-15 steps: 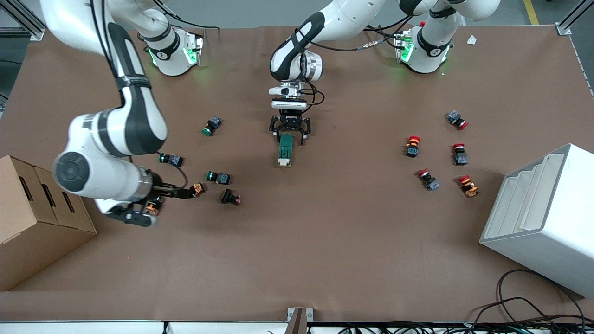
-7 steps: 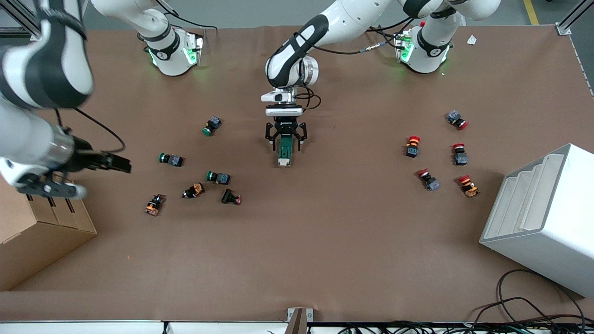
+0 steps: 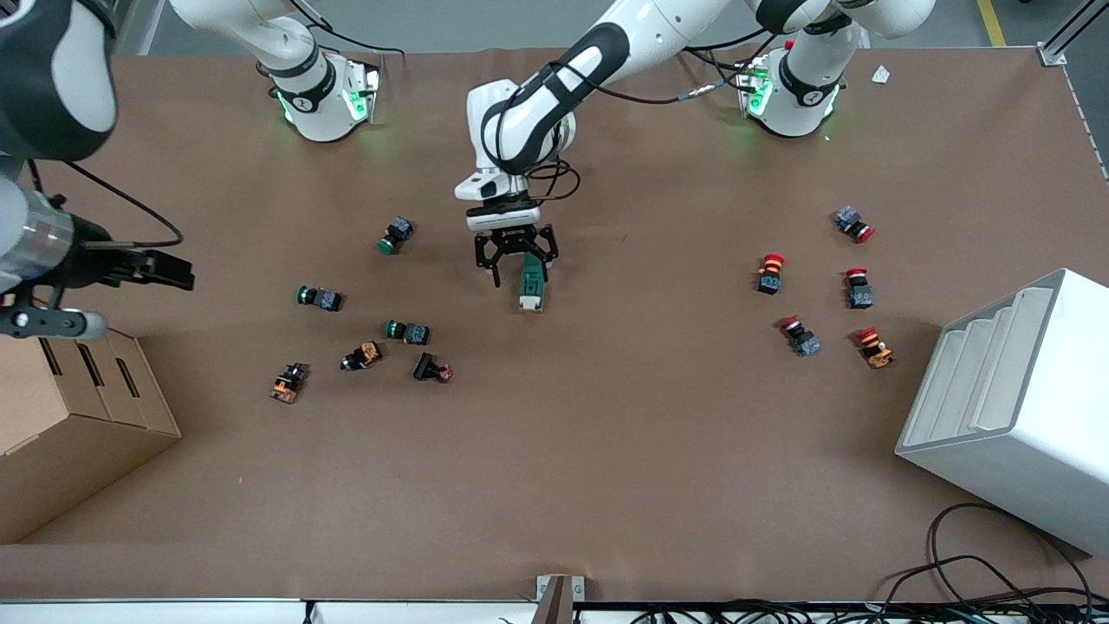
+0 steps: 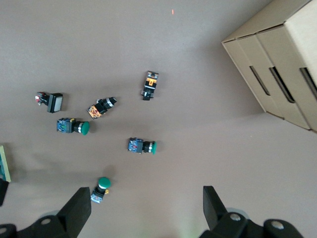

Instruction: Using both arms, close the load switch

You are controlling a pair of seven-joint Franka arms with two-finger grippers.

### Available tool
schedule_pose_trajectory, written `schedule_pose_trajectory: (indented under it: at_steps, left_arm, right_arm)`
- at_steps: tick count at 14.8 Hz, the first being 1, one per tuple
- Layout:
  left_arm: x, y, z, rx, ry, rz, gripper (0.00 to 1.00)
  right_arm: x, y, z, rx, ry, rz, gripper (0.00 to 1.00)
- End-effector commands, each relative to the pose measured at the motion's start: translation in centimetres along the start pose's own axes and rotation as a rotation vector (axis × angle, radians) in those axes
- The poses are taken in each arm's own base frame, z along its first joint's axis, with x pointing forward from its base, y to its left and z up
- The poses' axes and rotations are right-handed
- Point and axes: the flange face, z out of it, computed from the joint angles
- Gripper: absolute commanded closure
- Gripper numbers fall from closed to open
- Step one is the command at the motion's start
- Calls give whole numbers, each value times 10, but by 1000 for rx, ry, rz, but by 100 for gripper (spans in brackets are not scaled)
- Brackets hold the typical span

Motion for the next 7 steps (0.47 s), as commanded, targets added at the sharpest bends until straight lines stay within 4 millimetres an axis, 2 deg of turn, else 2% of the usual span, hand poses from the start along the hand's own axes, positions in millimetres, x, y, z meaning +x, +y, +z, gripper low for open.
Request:
schedule_pose_trajectory:
  at_steps: [1,2,3,5,7]
  left_arm:
    - [53,-8,-16,11,-73,-4,1]
    - [80,-14,-23,9,-106,-12,1]
    - [116,-25,-27,6,-151,-31,0]
    - [183,-59,-31,-6,-240,-39,0]
    - [243,-102,-31,-27,-310,-47,0]
  right_arm:
    - [-9,20,-17,-7,3,2,0]
    - [-10,23,-19,-5,4,13,0]
    - [-14,33,-24,3,14,31,0]
    - [-20,56,-26,25,3,55,0]
    - [-24,56,-26,26,-25,57,0]
